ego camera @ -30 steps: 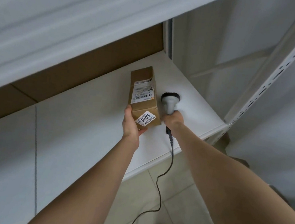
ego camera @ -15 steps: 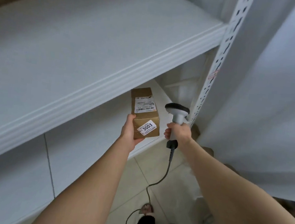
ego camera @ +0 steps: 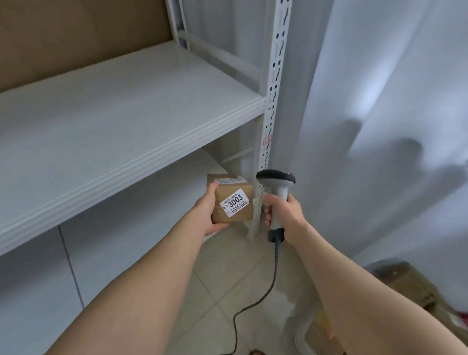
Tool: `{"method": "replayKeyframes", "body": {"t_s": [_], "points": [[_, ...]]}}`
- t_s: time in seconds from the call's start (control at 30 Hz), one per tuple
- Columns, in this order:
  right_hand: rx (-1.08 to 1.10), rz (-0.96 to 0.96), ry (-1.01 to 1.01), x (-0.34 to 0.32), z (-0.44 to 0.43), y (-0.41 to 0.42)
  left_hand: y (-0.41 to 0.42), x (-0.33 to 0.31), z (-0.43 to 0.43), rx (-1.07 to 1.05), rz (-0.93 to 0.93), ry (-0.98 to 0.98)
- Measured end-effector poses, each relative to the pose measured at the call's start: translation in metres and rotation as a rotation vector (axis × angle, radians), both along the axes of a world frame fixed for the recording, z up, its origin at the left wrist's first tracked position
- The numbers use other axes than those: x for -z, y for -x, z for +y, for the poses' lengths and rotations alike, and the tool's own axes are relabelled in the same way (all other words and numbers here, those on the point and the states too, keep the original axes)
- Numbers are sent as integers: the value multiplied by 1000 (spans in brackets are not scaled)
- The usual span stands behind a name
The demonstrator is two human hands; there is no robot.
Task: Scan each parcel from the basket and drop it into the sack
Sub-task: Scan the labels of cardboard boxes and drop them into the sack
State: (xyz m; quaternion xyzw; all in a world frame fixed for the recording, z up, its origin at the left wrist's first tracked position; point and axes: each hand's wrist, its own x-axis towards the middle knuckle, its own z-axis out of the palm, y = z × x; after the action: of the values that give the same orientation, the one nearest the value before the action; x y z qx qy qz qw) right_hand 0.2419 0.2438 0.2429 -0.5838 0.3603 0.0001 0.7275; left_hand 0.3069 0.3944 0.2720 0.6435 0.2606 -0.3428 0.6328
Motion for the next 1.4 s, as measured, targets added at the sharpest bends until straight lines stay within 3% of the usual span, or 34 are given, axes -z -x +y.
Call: {"method": "replayKeyframes", "body": {"t_s": [0.2, 0.43, 0.53, 0.77, 0.97, 1.23, 1.4], "points": [[37, -66, -12, -37, 26, 84, 60, -30, 20, 50, 0, 18], [-72, -70, 268, -71, 38, 144, 116, -77, 33, 99, -1, 36], [-10, -97, 337, -76, 40, 155, 138, -92, 32, 150, -32, 43], [216, -113, 74, -89, 28, 192, 187, -104, 12, 309, -86, -4], [162, -109, 15, -85, 15, 227, 228, -104, 1, 309, -140, -69], [97, -132, 55, -92, 13, 248, 247, -111, 13, 296, -88, -63], [45, -192, 160, -103, 17, 257, 242, -110, 19, 139, -118, -32]]}}
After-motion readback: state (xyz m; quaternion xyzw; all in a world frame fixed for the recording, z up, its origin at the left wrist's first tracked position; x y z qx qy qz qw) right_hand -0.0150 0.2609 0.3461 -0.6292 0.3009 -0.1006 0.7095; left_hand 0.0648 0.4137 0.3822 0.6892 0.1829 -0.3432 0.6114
